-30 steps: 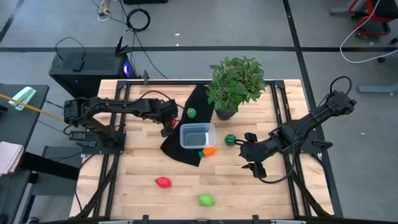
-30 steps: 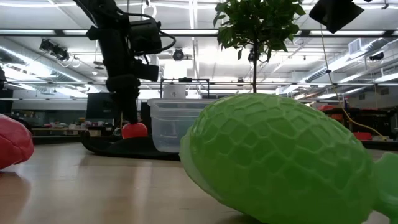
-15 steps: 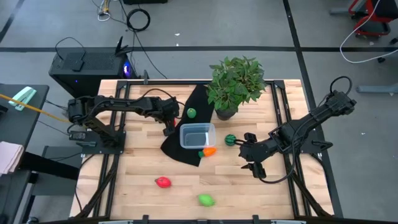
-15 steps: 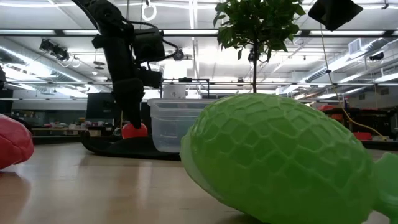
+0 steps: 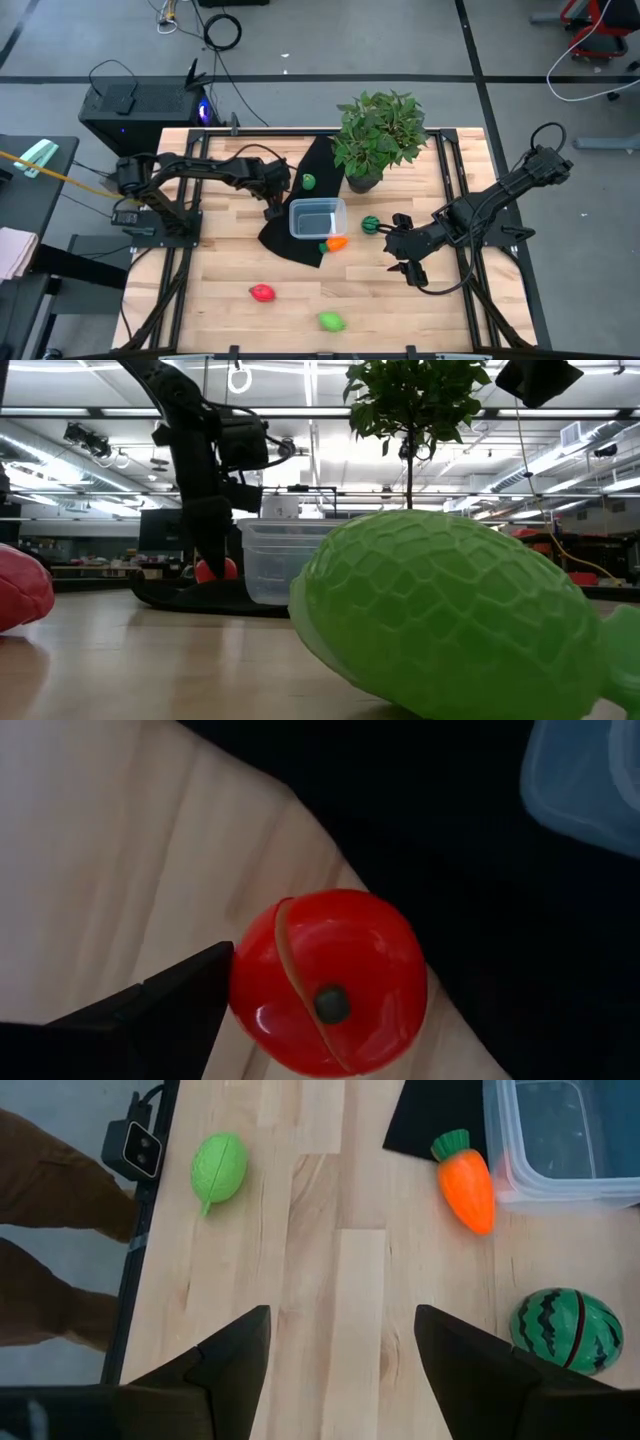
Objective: Pick and placing Produce into tupperware
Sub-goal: Put the red apple into the bin
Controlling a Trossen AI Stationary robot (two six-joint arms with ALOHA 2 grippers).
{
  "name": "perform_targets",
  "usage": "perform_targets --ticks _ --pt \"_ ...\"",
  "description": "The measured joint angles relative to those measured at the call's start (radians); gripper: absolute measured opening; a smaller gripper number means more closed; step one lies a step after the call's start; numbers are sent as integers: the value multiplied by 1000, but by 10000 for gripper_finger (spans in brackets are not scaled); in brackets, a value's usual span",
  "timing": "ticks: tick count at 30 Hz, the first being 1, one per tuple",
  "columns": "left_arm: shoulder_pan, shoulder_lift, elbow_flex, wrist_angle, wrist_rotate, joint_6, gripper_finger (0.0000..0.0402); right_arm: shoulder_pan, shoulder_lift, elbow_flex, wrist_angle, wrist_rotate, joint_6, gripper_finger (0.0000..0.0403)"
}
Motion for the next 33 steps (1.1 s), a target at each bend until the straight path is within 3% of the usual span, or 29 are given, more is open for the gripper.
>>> perform_targets --ticks 17,33 --pt "0 13 0 3 0 -1 398 0 0 0 0 3 -2 254" --pt "0 11 0 7 0 -2 299 0 0 0 0 3 -2 240"
